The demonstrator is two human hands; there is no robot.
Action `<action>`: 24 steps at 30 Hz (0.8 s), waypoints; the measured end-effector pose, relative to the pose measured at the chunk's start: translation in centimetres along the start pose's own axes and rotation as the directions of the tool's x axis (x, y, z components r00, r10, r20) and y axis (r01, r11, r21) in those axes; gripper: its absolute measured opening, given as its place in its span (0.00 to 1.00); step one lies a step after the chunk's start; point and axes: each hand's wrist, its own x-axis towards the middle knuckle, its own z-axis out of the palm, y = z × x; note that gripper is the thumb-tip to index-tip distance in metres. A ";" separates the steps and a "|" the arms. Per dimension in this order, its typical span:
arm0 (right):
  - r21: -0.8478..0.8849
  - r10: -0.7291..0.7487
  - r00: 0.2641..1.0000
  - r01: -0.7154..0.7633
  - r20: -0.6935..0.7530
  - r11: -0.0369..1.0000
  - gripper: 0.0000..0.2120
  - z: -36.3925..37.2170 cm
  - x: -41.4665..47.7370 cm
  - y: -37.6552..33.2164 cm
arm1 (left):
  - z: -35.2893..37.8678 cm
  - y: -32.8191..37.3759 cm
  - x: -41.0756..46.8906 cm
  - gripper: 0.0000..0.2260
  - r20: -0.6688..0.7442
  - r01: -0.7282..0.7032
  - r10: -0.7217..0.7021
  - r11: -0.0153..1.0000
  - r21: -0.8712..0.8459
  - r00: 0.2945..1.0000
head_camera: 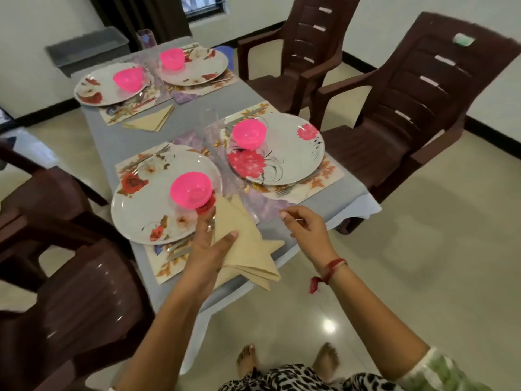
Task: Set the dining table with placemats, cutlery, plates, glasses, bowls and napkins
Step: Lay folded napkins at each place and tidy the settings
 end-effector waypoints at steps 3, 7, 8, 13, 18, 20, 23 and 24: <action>0.153 0.131 0.968 -0.166 0.216 0.974 0.11 -5.8 1.0 -1.5 | 7.3 -0.1 1.8 0.30 0.111 0.007 -0.007 1.000 -0.002 0.994; 0.274 0.209 0.943 -0.279 0.257 0.920 0.11 -14.1 2.6 -1.5 | 18.2 -1.1 4.3 0.22 0.189 0.006 -0.005 1.000 -0.006 0.982; 0.300 0.222 0.949 -0.284 0.224 0.911 0.10 -16.6 3.4 -1.4 | 21.1 -1.5 5.1 0.21 0.207 0.015 -0.012 1.000 -0.008 0.978; 0.413 0.273 0.952 -0.307 0.141 0.857 0.11 -27.1 7.6 -1.4 | 31.0 -2.1 8.3 0.17 0.253 0.019 -0.039 0.997 0.079 0.967; 0.286 0.200 0.969 -0.235 0.146 0.929 0.07 -33.2 13.4 -1.9 | 37.2 -1.9 11.7 0.12 0.202 0.041 -0.051 0.998 0.056 0.978; 0.264 0.171 0.978 -0.197 0.117 0.944 0.08 -34.3 16.0 -2.2 | 38.9 -1.7 13.6 0.11 0.172 0.057 -0.068 0.996 0.066 0.983; 0.188 0.137 0.989 -0.146 0.058 0.971 0.07 -36.0 20.5 -2.3 | 41.3 -1.8 17.2 0.08 0.138 0.104 -0.108 0.994 0.035 0.985; 0.170 0.127 0.992 -0.129 0.019 0.977 0.06 -36.5 22.1 -2.5 | 42.2 -1.6 18.4 0.08 0.132 0.121 -0.122 0.993 0.017 0.984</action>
